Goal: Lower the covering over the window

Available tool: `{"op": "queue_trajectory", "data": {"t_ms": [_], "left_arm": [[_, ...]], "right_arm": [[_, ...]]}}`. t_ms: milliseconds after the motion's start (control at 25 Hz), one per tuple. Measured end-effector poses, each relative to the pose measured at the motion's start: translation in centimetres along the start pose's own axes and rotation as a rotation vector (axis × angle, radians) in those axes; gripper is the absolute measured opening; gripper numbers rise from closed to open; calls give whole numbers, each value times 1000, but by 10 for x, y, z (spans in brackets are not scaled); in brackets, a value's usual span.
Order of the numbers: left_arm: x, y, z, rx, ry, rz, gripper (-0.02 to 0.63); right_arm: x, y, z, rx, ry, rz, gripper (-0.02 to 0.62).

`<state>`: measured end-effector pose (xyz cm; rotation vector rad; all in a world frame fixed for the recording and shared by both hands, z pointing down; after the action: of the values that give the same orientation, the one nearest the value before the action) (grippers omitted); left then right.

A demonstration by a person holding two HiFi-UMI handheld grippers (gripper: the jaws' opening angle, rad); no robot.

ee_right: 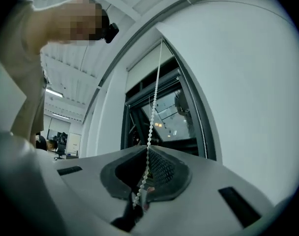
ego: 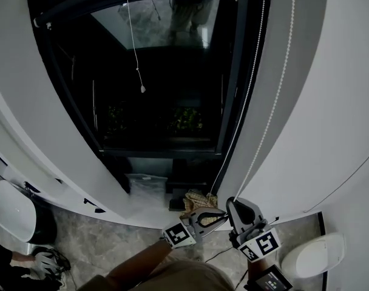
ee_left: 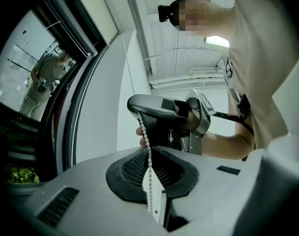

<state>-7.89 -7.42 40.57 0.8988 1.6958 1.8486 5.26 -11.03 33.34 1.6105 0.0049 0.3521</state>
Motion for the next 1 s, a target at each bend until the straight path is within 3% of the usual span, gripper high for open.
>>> {"op": "queue_trajectory", "data": {"t_ms": [40, 120, 160, 280, 360, 400, 480, 600, 680, 800, 1000], "left_arm": [[4, 1, -3, 7, 12, -9, 24], [13, 4, -15, 41, 13, -15, 143], [16, 0, -21, 65, -4, 4, 167], [5, -40, -34, 118, -56, 113, 175], [-12, -67, -34, 110, -44, 137, 175], [-20, -75, -32, 81, -31, 127, 173], [-30, -79, -29, 24, -20, 88, 25], [-28, -74, -32, 43, -63, 89, 18], [-24, -70, -32, 29, -86, 96, 17], [-23, -56, -22, -15, -67, 63, 17], [-21, 8, 6, -2, -9, -58, 17]], "right_arm": [[2, 1, 1, 3, 11, 4, 14], [7, 8, 5, 1, 27, -3, 14], [8, 17, 6, -4, 26, -29, 14], [6, 51, 0, -42, -5, -132, 14], [5, 58, -5, -59, -24, -150, 14], [5, 56, -7, -51, -30, -158, 14], [6, 53, -10, -14, -44, -175, 14], [27, 52, -7, 21, -96, -84, 22], [47, 44, 3, -42, -112, 54, 138], [53, 13, 13, -86, -82, 179, 153], [21, -19, 4, 19, -32, 51, 145]]}}
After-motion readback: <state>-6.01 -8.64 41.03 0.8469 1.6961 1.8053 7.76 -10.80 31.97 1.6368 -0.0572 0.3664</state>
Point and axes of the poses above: the fingertips, and each gripper's own axes: x backward along the fingers, z to its right, y out of its underside, the point moved 9 cm from there along x, backward along the fingers, and after that the axes turned 14 degrees about -y, right-handed, at the moved point
